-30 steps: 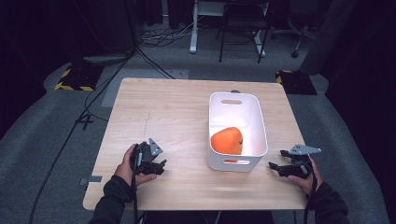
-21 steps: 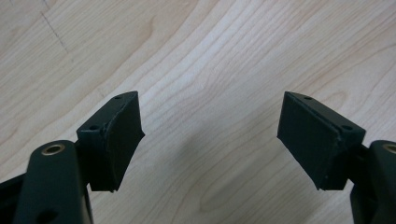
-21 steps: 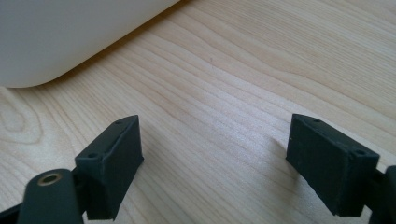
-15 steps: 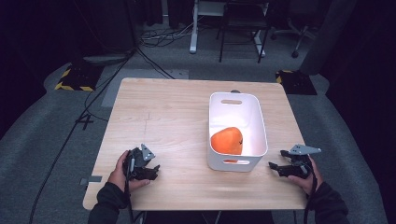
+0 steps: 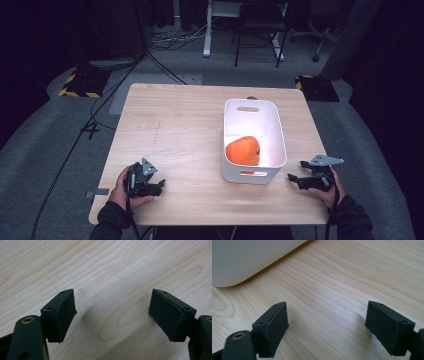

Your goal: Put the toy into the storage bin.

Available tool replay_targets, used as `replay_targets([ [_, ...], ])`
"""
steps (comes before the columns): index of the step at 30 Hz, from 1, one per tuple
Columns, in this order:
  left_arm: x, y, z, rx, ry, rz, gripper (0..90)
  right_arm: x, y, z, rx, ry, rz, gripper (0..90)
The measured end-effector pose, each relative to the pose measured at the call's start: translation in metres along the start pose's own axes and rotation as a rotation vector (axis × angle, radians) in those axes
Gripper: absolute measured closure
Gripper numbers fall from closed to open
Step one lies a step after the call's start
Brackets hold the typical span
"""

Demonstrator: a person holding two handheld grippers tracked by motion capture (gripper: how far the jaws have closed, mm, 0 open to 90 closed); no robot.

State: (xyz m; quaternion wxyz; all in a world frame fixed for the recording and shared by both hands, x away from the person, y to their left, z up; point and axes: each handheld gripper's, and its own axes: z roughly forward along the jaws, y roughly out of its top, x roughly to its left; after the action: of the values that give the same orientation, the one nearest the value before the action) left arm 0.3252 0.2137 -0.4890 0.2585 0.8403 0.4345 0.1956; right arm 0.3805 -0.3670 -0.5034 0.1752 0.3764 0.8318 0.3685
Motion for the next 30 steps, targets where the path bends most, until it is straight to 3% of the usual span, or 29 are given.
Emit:
replay_targets([
  [9, 0.013, -0.022, -0.002, -0.061, -0.07, -0.12, 18.3, 0.0, 0.0, 0.0, 0.0, -0.001, 0.0, 18.2],
  [14, 0.016, -0.032, -0.004, -0.102, -0.06, -0.134, 17.0, 0.0, 0.0, 0.0, 0.0, 0.0, 0.001, 18.2],
  [20, 0.022, -0.041, -0.011, -0.099, -0.045, -0.145, 16.9, 0.001, -0.001, -0.001, -0.003, 0.0, 0.006, 18.2],
  [30, 0.022, -0.04, -0.01, -0.098, -0.037, -0.158, 15.9, 0.001, -0.002, -0.002, 0.001, 0.0, 0.0, 18.2],
])
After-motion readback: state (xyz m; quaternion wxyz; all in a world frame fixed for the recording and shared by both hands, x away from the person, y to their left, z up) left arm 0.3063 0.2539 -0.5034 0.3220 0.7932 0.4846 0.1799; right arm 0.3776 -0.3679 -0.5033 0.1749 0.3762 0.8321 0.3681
